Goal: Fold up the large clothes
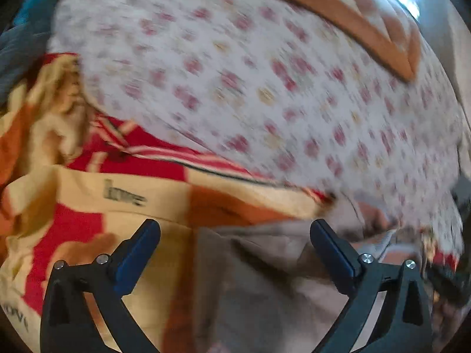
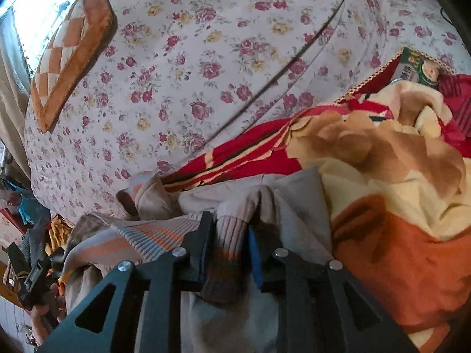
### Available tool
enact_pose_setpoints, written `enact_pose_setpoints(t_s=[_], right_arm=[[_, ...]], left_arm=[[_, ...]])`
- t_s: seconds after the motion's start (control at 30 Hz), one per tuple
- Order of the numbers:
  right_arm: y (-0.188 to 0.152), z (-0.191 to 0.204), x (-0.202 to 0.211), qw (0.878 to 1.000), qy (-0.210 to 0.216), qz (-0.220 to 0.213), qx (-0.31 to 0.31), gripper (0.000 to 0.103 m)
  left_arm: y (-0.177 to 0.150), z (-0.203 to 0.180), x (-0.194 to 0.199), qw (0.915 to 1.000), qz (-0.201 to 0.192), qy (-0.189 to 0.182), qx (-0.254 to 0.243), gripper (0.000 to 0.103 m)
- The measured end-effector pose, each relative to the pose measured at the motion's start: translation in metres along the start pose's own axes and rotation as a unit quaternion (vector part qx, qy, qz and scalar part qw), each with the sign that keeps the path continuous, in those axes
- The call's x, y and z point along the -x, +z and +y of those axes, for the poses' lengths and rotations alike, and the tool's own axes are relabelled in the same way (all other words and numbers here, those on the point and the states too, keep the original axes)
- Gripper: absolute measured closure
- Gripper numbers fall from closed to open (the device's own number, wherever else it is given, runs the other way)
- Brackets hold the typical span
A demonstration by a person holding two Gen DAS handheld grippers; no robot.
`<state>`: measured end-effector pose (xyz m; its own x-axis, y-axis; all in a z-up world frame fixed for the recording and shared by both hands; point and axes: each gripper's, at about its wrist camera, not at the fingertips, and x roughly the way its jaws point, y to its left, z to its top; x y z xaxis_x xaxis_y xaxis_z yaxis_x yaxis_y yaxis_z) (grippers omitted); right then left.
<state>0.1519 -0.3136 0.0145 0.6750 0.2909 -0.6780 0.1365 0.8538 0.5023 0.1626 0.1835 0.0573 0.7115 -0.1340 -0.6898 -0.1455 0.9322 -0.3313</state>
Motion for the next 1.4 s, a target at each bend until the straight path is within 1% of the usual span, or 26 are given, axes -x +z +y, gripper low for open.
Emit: enact_pose_setpoints(t_s=[0.07,0.17,0.2,0.27,0.33,0.4,0.47,0.57,0.6,0.63,0.67,0.7,0.73,0.77,0.8,0.87,0.93,1.0,1.1,1.17,1.2,1.27,1.3,1.33,1.37,1.4], right_arm=[[0.001,0.006,0.012,1.000,0.004,-0.010,0.002,0.075],[0.004,0.027,0.044,0.997,0.005,-0.059,0.041,0.075],[0.003,0.038,0.057,0.994,-0.006,-0.084,0.065,0.075],[-0.002,0.062,0.082,0.982,-0.032,-0.137,0.123,0.075],[-0.009,0.083,0.098,0.972,-0.025,-0.157,0.171,0.075],[-0.012,0.096,0.097,0.972,0.001,-0.139,0.188,0.075],[-0.010,0.107,0.074,0.980,0.021,-0.076,0.182,0.075],[-0.010,0.116,0.035,0.987,0.037,0.008,0.155,0.075],[-0.011,0.117,0.019,0.985,0.037,0.040,0.161,0.075],[-0.011,0.114,0.005,0.983,0.022,0.050,0.175,0.075],[-0.011,0.108,-0.010,0.980,-0.015,0.048,0.195,0.075],[-0.010,0.096,-0.027,0.976,-0.052,0.052,0.207,0.075],[-0.006,0.076,-0.042,0.979,-0.049,0.064,0.188,0.083],[0.001,0.062,-0.049,0.984,-0.032,0.064,0.164,0.095],[0.005,0.054,-0.050,0.986,-0.028,0.057,0.152,0.101],[0.018,0.040,-0.051,0.992,-0.028,0.037,0.119,0.103],[0.018,0.039,-0.050,0.992,-0.026,0.035,0.117,0.103],[0.018,0.047,-0.041,0.990,-0.043,0.022,0.136,0.101],[0.019,0.062,-0.008,0.986,-0.051,-0.016,0.156,0.093],[0.014,0.077,0.014,0.982,-0.052,-0.021,0.178,0.080],[0.009,0.082,0.020,0.981,-0.054,-0.017,0.188,0.077],[-0.007,0.087,0.025,0.975,-0.062,0.005,0.211,0.071],[-0.015,0.083,0.019,0.971,-0.086,0.033,0.220,0.070],[-0.022,0.075,0.008,0.966,-0.115,0.066,0.221,0.064],[-0.027,0.067,-0.005,0.962,-0.131,0.095,0.219,0.060],[-0.029,0.062,-0.016,0.960,-0.131,0.115,0.220,0.060]], left_arm=[[0.003,0.002,0.014,0.9996,-0.028,0.002,0.004,0.003],[0.005,-0.015,0.035,0.9973,-0.060,-0.040,-0.016,0.003],[0.004,-0.025,0.042,0.9956,-0.068,-0.057,-0.031,0.003],[-0.001,-0.054,0.050,0.9908,-0.079,-0.082,-0.074,0.003],[-0.008,-0.078,0.044,0.9885,-0.066,-0.087,-0.104,0.003],[-0.013,-0.095,0.032,0.9880,-0.043,-0.092,-0.117,0.003],[-0.017,-0.106,0.016,0.9880,-0.024,-0.082,-0.129,0.003],[-0.032,-0.110,-0.016,0.9866,0.010,-0.029,-0.160,0.003],[-0.037,-0.105,-0.025,0.9860,0.018,-0.005,-0.166,0.003],[-0.043,-0.096,-0.037,0.9851,0.034,0.024,-0.167,0.004],[-0.048,-0.085,-0.050,0.9846,0.062,0.041,-0.158,0.007],[-0.050,-0.076,-0.058,0.9859,0.080,0.038,-0.142,0.009],[-0.049,-0.066,-0.062,0.9888,0.092,0.024,-0.115,0.011],[-0.046,-0.059,-0.061,0.9917,0.088,0.008,-0.094,0.011],[-0.045,-0.056,-0.060,0.9929,0.082,0.002,-0.086,0.011],[-0.043,-0.049,-0.061,0.9943,0.080,0.003,-0.071,0.011],[-0.044,-0.047,-0.062,0.9945,0.082,-0.002,-0.065,0.011],[-0.045,-0.048,-0.063,0.9943,0.082,0.003,-0.068,0.011],[-0.045,-0.050,-0.062,0.9943,0.079,0.009,-0.071,0.011],[-0.042,-0.050,-0.054,0.9952,0.070,0.015,-0.066,0.011],[-0.041,-0.049,-0.048,0.9962,0.059,0.018,-0.061,0.011],[-0.038,-0.048,-0.040,0.9971,0.040,0.022,-0.061,0.010],[-0.038,-0.047,-0.042,0.9964,0.037,0.037,-0.067,0.010],[-0.040,-0.042,-0.050,0.9951,0.050,0.055,-0.066,0.010],[-0.041,-0.036,-0.060,0.9944,0.074,0.055,-0.052,0.010],[-0.042,-0.028,-0.067,0.9939,0.098,0.042,-0.029,0.010]])
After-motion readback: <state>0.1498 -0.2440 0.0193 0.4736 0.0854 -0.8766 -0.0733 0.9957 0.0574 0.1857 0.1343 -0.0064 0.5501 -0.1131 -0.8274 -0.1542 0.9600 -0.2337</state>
